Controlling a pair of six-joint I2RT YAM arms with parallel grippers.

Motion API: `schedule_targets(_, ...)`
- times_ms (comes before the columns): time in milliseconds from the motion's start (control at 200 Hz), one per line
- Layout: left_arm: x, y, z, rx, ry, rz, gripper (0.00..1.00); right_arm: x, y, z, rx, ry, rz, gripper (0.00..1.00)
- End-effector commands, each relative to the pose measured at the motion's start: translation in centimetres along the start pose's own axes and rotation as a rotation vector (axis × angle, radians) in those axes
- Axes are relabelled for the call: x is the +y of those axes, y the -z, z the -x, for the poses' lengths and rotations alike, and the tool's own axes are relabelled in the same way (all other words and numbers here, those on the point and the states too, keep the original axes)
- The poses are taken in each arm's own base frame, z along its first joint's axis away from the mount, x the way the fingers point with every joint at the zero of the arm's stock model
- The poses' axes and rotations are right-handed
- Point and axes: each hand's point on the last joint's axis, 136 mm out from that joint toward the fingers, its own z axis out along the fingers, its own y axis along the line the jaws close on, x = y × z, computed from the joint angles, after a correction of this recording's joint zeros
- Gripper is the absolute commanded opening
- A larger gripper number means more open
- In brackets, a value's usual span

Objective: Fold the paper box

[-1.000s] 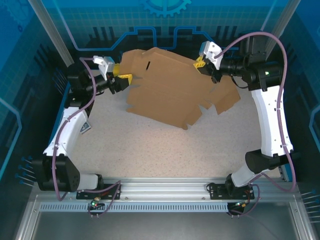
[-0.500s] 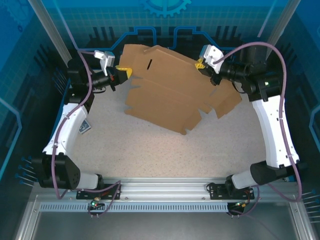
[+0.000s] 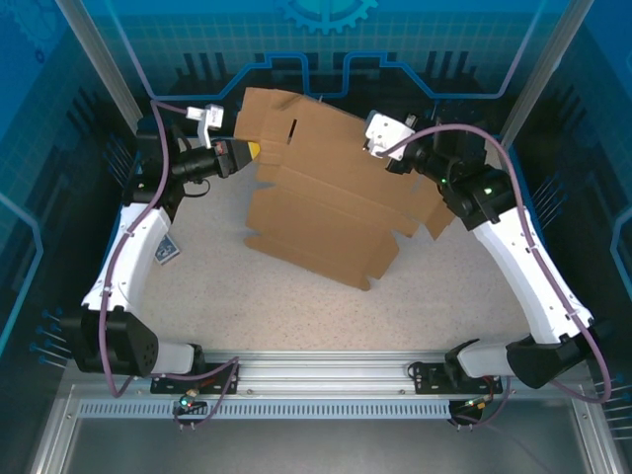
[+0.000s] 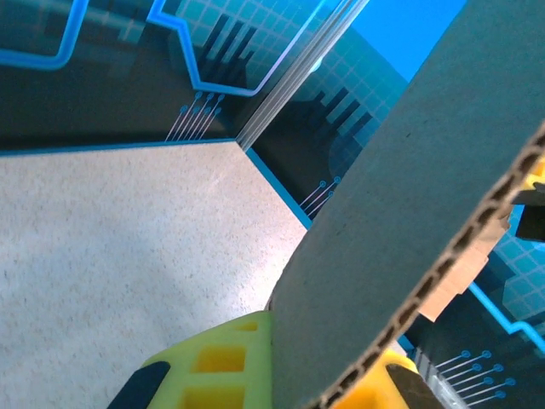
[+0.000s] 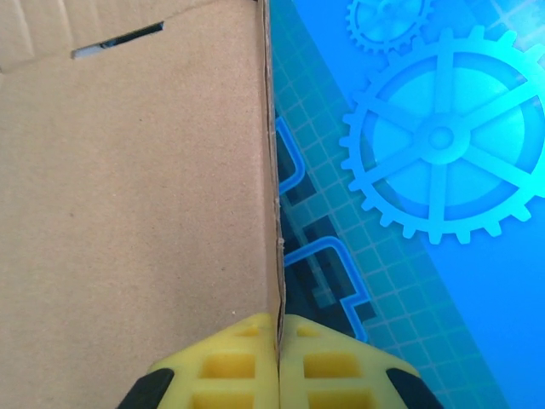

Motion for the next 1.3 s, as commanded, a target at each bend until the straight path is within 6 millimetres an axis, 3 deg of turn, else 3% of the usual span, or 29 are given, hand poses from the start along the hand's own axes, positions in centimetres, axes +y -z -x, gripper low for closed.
schedule_targets(0, -2.6, 1.0, 2.4, -0.045, 0.035, -0.019, 0.00, -0.1, -0.7, -3.4, 0.162, 0.054, -0.087, 0.00)
schedule_targets(300, -0.4, 0.0, 2.1, -0.009, 0.123, 0.038, 0.00, 2.1, -1.8, -5.4, 0.212, 0.148, -0.132, 0.00)
schedule_targets(690, 5.9, -2.8, -0.6, 0.061, 0.253, 0.113, 0.00, 4.8, -3.2, -9.0, 0.295, 0.182, -0.140, 0.00)
schedule_targets(895, 8.0, -4.0, -1.3, 0.083, 0.285, 0.127, 0.00, 5.9, -4.2, -10.8, 0.349, 0.179, -0.126, 0.00)
schedule_targets(981, 8.8, -4.4, -1.6, 0.092, 0.291, 0.133, 0.00, 6.1, -4.2, -11.0, 0.349, 0.117, -0.117, 0.00)
schedule_targets(1136, 10.3, -5.2, -1.6, 0.090, 0.276, 0.145, 0.00, 6.8, -3.3, -11.0, 0.310, -0.145, -0.003, 0.00)
schedule_targets(1296, 12.2, -6.3, -1.9, 0.089, 0.280, 0.153, 0.04, 8.6, -3.4, -12.9, 0.403, -0.319, 0.126, 0.00)
